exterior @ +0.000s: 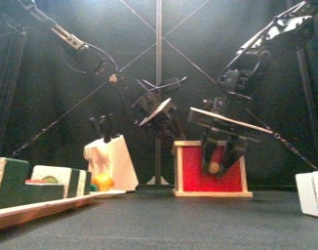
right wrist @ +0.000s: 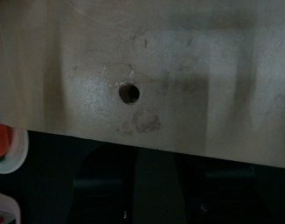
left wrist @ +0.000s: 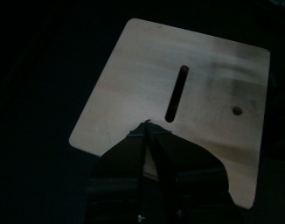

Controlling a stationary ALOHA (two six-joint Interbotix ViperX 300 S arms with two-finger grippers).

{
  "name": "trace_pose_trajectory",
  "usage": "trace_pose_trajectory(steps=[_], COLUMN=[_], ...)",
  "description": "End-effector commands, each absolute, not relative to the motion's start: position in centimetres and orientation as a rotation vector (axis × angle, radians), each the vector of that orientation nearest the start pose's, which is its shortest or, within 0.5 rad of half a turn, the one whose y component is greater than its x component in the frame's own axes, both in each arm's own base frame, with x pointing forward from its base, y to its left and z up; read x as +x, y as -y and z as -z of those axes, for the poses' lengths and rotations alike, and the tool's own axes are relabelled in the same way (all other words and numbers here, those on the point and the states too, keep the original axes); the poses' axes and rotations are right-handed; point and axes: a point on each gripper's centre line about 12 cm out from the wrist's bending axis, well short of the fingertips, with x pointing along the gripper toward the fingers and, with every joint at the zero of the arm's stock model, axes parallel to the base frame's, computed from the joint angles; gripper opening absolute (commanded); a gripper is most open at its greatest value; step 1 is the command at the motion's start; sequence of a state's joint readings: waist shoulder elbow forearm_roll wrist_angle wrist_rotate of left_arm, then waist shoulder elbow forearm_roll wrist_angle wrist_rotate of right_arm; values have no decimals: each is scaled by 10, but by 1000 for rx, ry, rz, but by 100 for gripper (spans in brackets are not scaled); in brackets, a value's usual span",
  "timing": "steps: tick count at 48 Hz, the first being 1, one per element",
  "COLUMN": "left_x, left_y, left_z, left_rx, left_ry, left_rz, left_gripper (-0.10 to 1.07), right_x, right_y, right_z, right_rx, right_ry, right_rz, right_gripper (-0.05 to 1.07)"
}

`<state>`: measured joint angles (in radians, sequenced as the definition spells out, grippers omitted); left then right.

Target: Open drawer

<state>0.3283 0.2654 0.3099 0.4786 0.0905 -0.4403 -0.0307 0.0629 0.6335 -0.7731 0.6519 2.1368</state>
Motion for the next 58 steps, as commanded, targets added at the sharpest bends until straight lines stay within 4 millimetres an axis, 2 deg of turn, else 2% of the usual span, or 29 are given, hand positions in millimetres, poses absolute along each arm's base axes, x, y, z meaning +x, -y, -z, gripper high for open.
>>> trace_pose_trajectory(steps=[1, 8, 58], left_x=[450, 449, 449], left_y=[-162, -162, -163], left_z=[-160, -159, -160], left_rx=[-66, -67, -68], left_ry=[-686, -689, -686], left_rz=[-357, -357, -359], left_gripper=[53, 53, 53], right_x=[347, 348, 357], right_y=[64, 63, 4], right_z=[-138, -140, -147], right_rx=[1038, 1042, 1032], right_ry=[-607, -602, -662], right_rz=[1149, 1146, 1019], right_gripper=[50, 50, 50])
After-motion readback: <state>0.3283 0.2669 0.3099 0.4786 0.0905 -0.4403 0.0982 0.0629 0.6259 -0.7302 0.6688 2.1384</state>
